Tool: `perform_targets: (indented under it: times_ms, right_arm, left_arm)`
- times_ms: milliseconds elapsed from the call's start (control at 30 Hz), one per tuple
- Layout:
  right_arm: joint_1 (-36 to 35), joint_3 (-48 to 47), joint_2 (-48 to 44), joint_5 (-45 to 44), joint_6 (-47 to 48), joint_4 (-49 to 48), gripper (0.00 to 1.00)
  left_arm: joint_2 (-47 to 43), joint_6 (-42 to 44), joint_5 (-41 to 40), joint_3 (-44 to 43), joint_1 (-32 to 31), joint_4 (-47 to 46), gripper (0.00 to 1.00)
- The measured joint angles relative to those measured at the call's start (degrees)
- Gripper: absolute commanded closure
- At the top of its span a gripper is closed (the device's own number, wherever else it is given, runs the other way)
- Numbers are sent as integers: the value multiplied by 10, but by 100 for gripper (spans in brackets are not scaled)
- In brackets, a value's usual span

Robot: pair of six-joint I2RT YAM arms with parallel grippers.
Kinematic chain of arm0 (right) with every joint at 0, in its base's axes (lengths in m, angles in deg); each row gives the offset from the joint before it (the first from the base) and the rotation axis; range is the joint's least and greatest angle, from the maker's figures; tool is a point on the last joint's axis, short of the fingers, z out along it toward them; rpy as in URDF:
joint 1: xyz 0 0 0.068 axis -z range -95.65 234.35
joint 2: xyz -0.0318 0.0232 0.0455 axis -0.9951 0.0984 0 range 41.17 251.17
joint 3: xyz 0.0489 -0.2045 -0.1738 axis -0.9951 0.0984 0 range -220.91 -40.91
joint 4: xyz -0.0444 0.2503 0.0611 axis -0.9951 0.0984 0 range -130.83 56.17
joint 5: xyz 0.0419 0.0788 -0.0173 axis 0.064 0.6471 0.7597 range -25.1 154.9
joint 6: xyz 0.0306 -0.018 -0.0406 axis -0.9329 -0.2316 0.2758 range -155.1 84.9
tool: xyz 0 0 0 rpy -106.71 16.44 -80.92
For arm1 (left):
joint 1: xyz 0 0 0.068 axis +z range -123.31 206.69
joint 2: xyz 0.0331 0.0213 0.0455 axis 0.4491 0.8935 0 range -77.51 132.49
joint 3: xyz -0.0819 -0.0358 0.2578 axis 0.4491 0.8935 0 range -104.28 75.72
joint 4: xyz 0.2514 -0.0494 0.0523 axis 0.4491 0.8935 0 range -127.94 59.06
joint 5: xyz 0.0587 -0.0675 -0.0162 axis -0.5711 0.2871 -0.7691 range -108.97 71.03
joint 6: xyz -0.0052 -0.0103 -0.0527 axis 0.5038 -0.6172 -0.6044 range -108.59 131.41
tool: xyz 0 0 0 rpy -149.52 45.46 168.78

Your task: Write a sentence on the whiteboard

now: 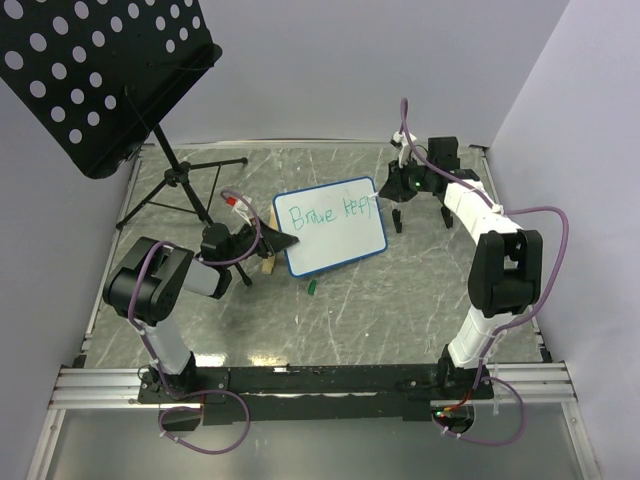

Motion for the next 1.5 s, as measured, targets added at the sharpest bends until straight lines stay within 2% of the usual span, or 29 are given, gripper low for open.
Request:
perform_targets:
  times_ms: [600,1500]
  right_arm:
    - [0,-18,37,-6,-9,0,100]
    - [7,-23,39,-43,-12,-1,100]
  left_arm:
    - [0,-7,-1,0,0,1,99]
    - [0,-9,-2,0,0,1,99]
